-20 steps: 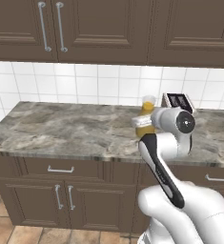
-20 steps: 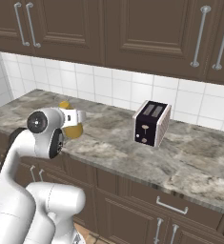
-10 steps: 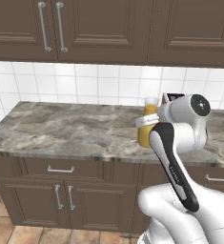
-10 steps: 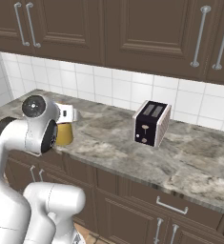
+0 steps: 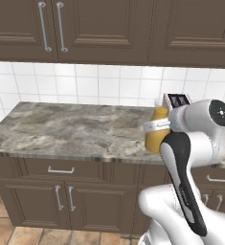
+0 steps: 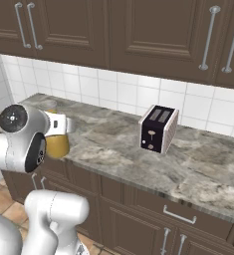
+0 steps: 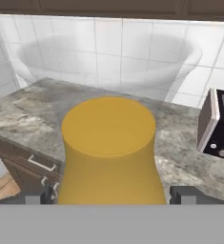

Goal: Move the garlic and radish from the second highest shelf to the top shelf to make space. Then, place the pitcher from the counter on the cleared second highest shelf.

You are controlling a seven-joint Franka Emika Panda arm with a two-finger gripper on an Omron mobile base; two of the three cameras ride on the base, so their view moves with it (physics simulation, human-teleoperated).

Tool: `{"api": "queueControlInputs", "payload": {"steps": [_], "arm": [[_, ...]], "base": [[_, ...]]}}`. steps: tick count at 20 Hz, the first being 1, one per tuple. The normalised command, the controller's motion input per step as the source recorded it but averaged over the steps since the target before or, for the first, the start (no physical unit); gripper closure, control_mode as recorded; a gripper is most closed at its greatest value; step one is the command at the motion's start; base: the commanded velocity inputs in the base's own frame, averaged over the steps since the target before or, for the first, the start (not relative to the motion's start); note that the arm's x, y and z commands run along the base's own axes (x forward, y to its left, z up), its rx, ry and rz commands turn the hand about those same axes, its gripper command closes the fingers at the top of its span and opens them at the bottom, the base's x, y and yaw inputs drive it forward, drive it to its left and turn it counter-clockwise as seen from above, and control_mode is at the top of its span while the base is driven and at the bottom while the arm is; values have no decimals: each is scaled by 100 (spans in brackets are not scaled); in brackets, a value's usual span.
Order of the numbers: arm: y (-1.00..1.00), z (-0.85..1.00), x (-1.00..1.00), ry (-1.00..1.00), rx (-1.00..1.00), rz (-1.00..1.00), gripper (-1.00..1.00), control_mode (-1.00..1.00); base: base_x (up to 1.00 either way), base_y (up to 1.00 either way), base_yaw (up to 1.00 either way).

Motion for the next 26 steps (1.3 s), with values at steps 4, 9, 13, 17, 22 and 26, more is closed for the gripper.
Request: {"api": "queueControlInputs", "payload": {"steps": [4, 9, 13, 17, 22, 26], "arm": [[0, 12, 0, -4, 0, -16, 100, -100], [0, 1, 0, 0, 0, -8, 100, -100], [0, 0, 0, 0, 0, 0, 100, 100], [0, 0, 0, 0, 0, 0, 100, 100], [0, 0, 0, 0, 0, 0, 100, 100], [0, 0, 0, 0, 0, 0, 100, 100]], "base": [[0, 0, 0], [0, 0, 0], [0, 0, 0], [-62, -24, -11], [-87, -58, -39], [-46, -52, -56]]}}
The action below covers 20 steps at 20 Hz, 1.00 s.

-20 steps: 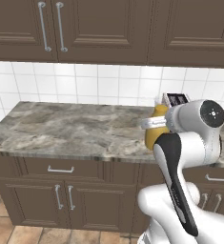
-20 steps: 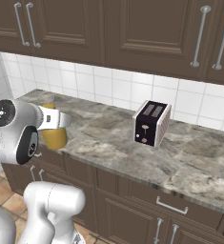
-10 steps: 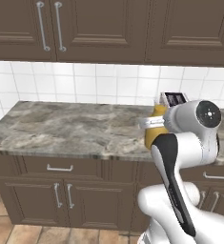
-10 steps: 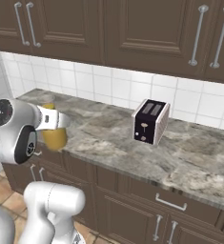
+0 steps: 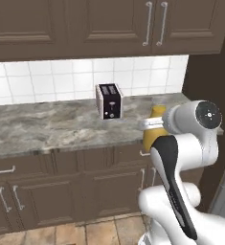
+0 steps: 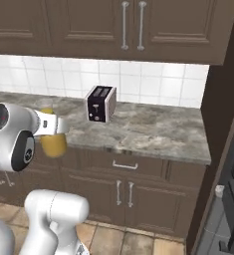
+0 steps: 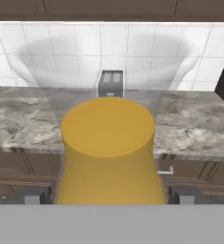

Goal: Move the garlic and radish from the second highest shelf to the top shelf to make space. Then, place the pitcher from the counter on the cleared second highest shelf.

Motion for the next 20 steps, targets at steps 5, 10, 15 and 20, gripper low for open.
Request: {"api": "queueControlInputs", "payload": {"steps": [5, 10, 15, 20], "arm": [[0, 0, 0, 0, 0, 0, 100, 100], [0, 0, 0, 0, 0, 0, 100, 100], [0, 0, 0, 0, 0, 0, 100, 100], [0, 0, 0, 0, 0, 0, 100, 100]], "base": [[-25, -38, -59], [-38, -33, -57], [-35, -37, -57], [-5, -52, -58]]}}
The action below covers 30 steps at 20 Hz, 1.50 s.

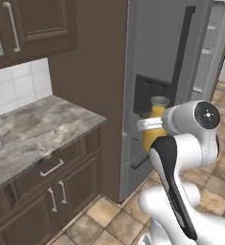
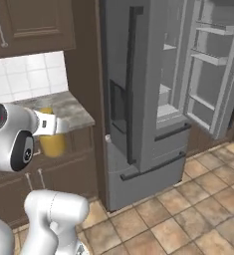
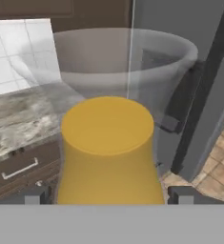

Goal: Move the garlic and radish from the second highest shelf to the top shelf to make space. Then, place the pitcher from the counter on the cleared second highest shelf.

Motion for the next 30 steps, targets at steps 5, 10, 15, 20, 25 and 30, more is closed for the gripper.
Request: {"api": "queueControlInputs", "payload": {"steps": [5, 10, 15, 20, 25, 30], "arm": [[0, 0, 0, 0, 0, 0, 100, 100], [0, 0, 0, 0, 0, 0, 100, 100], [0, 0, 0, 0, 0, 0, 100, 100], [0, 0, 0, 0, 0, 0, 100, 100], [0, 0, 0, 0, 0, 0, 100, 100], [0, 0, 0, 0, 0, 0, 100, 100]], "base": [[14, -79, -44], [52, -96, -21], [66, -100, -4], [62, -91, 24], [51, -56, 56], [45, -42, 70]]}}
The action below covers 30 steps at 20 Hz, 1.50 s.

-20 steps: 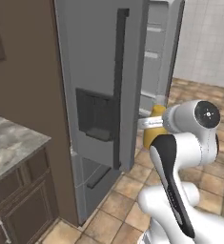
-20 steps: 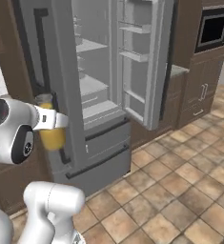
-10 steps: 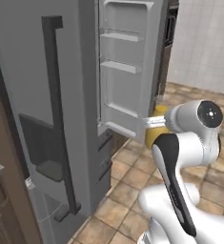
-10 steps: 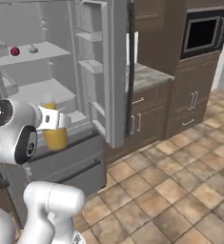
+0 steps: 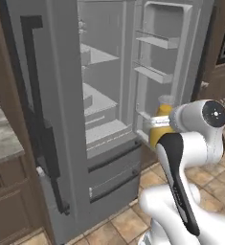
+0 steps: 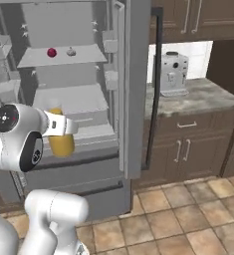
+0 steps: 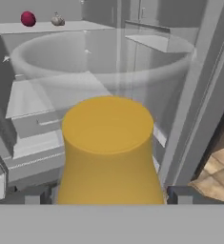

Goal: Move the garlic and radish from the second highest shelf to the top shelf to make space. Then, place the pitcher from the counter on the cleared second highest shelf.

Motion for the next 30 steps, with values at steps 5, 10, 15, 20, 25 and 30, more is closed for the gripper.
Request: {"api": "queueControlInputs", "payload": {"steps": [5, 10, 15, 20, 25, 30], "arm": [[0, 0, 0, 0, 0, 0, 100, 100], [0, 0, 0, 0, 0, 0, 100, 100], [0, 0, 0, 0, 0, 0, 100, 100], [0, 0, 0, 0, 0, 0, 100, 100], [0, 0, 0, 0, 0, 0, 100, 100], [0, 0, 0, 0, 0, 0, 100, 100]], "base": [[43, -41, 64], [48, -40, 43], [41, -30, 10], [56, -3, 0], [69, 0, 0], [63, 0, 0]]}}
